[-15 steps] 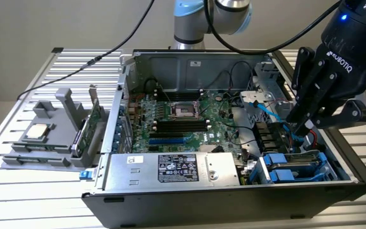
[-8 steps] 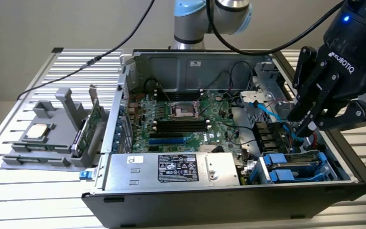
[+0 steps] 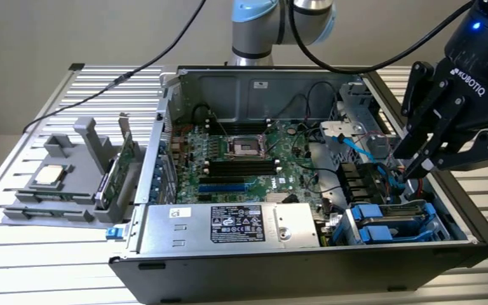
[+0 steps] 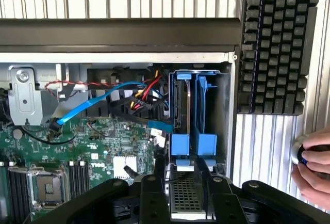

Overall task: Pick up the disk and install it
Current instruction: 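Insert the disk into the insertion slot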

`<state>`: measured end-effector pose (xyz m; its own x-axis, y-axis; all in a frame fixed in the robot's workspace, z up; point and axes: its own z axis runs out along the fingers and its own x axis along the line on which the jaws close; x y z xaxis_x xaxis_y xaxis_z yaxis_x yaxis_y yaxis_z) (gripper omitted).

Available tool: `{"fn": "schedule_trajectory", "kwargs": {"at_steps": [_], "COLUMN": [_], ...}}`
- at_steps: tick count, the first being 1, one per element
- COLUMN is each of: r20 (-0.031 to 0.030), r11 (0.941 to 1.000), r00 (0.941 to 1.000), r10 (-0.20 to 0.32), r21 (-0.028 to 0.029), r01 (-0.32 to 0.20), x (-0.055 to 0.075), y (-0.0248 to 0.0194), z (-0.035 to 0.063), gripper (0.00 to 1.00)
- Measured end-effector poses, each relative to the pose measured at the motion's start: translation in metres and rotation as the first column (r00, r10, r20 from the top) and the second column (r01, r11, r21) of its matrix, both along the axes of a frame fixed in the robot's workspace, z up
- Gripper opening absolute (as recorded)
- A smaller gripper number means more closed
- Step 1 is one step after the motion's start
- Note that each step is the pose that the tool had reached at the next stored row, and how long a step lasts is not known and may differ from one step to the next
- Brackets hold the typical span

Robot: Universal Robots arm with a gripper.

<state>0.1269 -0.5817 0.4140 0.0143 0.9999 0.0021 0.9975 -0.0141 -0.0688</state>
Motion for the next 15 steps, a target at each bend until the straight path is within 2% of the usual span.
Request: {"fn": "schedule_trajectory", "kwargs": {"at_steps": [3, 9, 15], "r20": [0.0000, -0.0005, -0.0026], "r11": [1.0000, 0.9976, 0.9882], "r00": [1.0000, 0.9978, 0.9890], "r10": [-0.003, -0.066, -0.148], "r21": [0.0041, 0.0193, 0.0392], "r01": [0.003, 0.066, 0.148], "x": [0.005, 0.007, 0.007], "y": [0.0013, 0.0013, 0.0014], "z": [-0.0021, -0.0091, -0.0145], "gripper": [0.36, 0.36, 0.36]}}
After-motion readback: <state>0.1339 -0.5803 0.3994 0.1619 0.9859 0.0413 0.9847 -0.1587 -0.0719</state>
